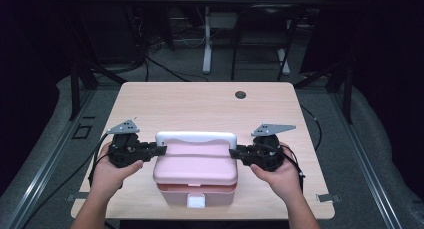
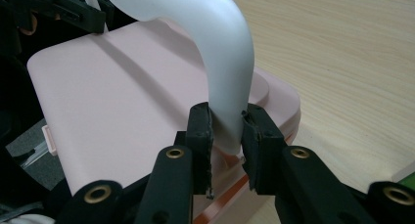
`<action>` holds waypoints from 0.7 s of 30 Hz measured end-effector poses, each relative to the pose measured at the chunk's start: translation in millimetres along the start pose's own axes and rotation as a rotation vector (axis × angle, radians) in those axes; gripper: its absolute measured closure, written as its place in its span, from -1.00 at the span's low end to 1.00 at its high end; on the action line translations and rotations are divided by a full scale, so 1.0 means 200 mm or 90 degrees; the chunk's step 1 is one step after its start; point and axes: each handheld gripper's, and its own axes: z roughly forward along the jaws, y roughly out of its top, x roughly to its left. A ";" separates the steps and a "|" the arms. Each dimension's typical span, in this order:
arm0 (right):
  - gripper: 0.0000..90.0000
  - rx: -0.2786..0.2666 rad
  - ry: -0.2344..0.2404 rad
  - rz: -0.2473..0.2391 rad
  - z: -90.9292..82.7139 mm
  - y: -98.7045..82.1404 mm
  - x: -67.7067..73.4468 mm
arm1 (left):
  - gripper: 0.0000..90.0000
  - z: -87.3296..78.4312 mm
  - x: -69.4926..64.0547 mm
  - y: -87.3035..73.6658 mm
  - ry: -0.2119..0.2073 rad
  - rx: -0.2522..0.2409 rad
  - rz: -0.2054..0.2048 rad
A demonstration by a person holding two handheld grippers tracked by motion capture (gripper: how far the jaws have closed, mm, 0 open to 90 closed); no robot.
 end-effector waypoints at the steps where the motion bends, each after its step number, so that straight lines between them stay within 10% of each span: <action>1: 0.65 -0.003 0.001 0.001 0.00 0.00 0.00 | 0.64 0.00 0.00 0.00 0.000 -0.002 -0.004; 21: 0.66 -0.025 0.015 0.010 -0.03 0.05 -0.02 | 0.64 -0.02 0.01 0.06 -0.002 -0.019 -0.008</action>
